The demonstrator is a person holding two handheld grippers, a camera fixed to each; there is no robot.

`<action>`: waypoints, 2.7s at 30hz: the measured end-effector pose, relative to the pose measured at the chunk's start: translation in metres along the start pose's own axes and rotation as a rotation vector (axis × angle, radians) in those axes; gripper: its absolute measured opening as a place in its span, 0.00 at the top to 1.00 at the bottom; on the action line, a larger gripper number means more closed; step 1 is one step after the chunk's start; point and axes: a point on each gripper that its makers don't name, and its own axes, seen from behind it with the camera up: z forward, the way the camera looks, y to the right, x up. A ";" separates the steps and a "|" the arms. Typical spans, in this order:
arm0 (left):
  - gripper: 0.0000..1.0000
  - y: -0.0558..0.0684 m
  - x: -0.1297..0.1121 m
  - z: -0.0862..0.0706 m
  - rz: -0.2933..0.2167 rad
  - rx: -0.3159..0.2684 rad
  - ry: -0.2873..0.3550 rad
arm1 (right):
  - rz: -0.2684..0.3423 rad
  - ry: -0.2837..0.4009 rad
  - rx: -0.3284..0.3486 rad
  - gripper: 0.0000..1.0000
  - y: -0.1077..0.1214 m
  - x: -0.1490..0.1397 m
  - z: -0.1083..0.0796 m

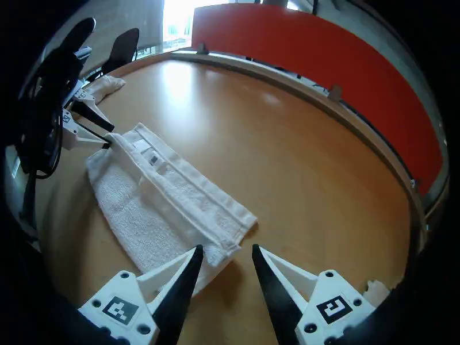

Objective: Fold towel

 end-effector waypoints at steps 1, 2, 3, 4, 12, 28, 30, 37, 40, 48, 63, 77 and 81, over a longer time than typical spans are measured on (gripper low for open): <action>0.39 -0.001 0.001 0.000 -0.002 0.002 0.001 | 0.002 0.000 -0.001 0.34 0.001 0.000 0.000; 0.38 -0.002 0.001 0.000 -0.004 0.003 0.003 | 0.003 0.001 -0.003 0.34 0.002 0.001 0.001; 0.37 -0.003 0.002 0.000 -0.004 0.005 0.004 | 0.005 0.003 -0.006 0.33 0.003 0.001 0.001; 0.35 -0.004 0.003 0.000 -0.004 0.008 0.004 | 0.007 0.005 -0.009 0.32 0.004 0.002 0.001; 0.26 -0.016 0.011 0.001 0.014 0.040 0.015 | 0.022 0.021 -0.038 0.24 0.016 0.010 0.004; 0.07 -0.029 0.021 -0.004 -0.018 0.070 0.040 | 0.052 0.054 -0.086 0.08 0.032 0.018 -0.001; 0.07 -0.029 0.021 -0.005 -0.022 0.069 0.042 | 0.056 0.058 -0.086 0.08 0.032 0.019 -0.002; 0.07 -0.025 0.020 -0.012 -0.032 0.062 0.051 | 0.061 0.068 -0.078 0.08 0.026 0.020 -0.008; 0.07 -0.024 0.017 -0.016 -0.041 0.061 0.053 | 0.062 0.070 -0.074 0.08 0.022 0.019 -0.013; 0.07 -0.020 0.001 -0.030 -0.063 0.062 0.052 | 0.074 0.070 -0.067 0.08 0.007 0.006 -0.028; 0.07 -0.003 -0.030 -0.055 -0.130 0.063 0.058 | 0.121 0.073 -0.069 0.08 -0.020 -0.024 -0.055; 0.07 -0.002 -0.044 -0.064 -0.175 0.084 0.067 | 0.100 0.065 -0.051 0.08 -0.024 -0.032 -0.059; 0.07 -0.006 -0.050 -0.070 -0.201 0.102 0.071 | 0.079 0.062 -0.035 0.08 -0.027 -0.030 -0.056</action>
